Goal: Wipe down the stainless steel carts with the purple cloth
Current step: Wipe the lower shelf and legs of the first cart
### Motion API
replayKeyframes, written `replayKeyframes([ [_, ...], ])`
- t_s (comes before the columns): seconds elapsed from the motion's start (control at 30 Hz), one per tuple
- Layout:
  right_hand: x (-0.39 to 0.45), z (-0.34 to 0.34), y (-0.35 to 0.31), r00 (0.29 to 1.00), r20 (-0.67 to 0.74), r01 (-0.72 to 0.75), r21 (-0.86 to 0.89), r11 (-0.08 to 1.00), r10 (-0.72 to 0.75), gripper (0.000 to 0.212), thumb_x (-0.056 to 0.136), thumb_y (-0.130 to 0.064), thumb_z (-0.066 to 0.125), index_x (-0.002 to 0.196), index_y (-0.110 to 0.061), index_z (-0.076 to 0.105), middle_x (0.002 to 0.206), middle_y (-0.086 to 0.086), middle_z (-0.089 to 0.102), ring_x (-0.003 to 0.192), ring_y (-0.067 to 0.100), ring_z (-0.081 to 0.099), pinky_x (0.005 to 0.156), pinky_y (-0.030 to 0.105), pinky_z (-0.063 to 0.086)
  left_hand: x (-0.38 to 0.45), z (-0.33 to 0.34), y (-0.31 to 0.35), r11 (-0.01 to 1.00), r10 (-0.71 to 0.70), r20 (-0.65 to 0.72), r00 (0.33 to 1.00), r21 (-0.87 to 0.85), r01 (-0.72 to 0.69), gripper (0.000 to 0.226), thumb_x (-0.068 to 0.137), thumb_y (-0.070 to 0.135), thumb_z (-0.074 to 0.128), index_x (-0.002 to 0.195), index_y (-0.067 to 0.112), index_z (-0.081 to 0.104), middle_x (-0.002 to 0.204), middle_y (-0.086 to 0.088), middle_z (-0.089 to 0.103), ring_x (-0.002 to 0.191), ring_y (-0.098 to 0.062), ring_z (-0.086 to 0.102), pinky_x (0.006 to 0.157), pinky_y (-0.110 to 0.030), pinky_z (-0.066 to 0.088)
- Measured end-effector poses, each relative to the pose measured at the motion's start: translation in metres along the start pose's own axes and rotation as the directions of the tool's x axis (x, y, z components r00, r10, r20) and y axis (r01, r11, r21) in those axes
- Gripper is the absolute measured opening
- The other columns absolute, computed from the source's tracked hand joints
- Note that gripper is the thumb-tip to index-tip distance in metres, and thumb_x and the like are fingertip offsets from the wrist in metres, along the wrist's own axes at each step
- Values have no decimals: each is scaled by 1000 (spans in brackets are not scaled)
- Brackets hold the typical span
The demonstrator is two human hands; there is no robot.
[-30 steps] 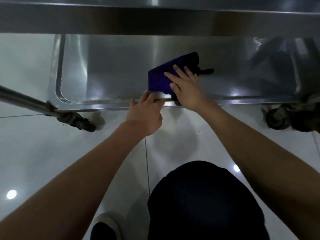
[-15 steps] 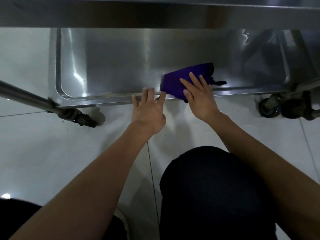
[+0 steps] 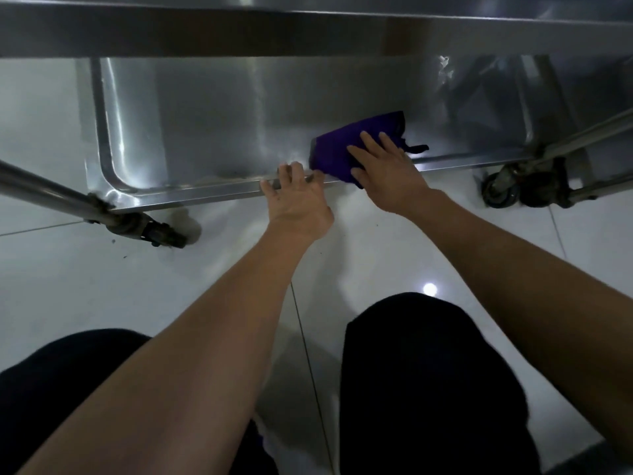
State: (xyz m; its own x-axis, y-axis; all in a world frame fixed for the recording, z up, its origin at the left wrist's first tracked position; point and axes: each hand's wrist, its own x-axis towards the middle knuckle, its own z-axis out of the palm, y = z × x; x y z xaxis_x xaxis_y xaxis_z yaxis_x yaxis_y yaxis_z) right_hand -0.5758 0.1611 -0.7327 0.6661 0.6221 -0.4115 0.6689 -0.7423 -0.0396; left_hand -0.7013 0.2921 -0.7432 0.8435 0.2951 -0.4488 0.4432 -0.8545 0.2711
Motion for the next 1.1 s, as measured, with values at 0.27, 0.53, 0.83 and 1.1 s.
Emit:
replayKeyframes([
  [0.27, 18, 28, 20, 992, -79, 109, 86, 990, -103, 50, 108, -42, 28, 156, -42, 16, 168, -4, 6, 154, 29, -6, 119, 63, 3, 6, 9, 10, 997, -53, -88, 995, 58, 58, 65, 92, 35, 58, 151, 30, 34, 154, -12, 27, 151, -33, 12, 116, -61, 22],
  [0.53, 20, 27, 99, 969, -89, 240, 111, 964, -231, 48, 108, -40, 27, 155, -45, 18, 168, -7, 5, 154, 25, -7, 121, 57, 1, 8, 1, 68, 967, -200, -91, 975, 141, 212, 48, 96, 34, 51, 140, 15, 48, 147, -12, 40, 140, -31, 32, 112, -58, 31],
  [0.83, 13, 30, 188, 965, -118, 255, 180, 950, -236, 48, 108, -38, 28, 155, -45, 21, 168, -7, 6, 154, 26, -6, 121, 60, -1, 14, 25, 180, 980, -190, -79, 979, 36, 193, 59, 96, 33, 53, 150, 20, 36, 153, -7, 36, 144, -30, 28, 111, -58, 34],
  [1.1, -1, 20, 268, 984, -66, 172, 184, 968, -163, 49, 109, -36, 27, 156, -44, 18, 168, -7, 3, 154, 26, -8, 121, 61, 0, 28, 24, 230, 982, -183, -81, 980, 32, 187, 54, 96, 35, 52, 146, 16, 45, 154, -8, 37, 142, -30, 33, 109, -56, 35],
])
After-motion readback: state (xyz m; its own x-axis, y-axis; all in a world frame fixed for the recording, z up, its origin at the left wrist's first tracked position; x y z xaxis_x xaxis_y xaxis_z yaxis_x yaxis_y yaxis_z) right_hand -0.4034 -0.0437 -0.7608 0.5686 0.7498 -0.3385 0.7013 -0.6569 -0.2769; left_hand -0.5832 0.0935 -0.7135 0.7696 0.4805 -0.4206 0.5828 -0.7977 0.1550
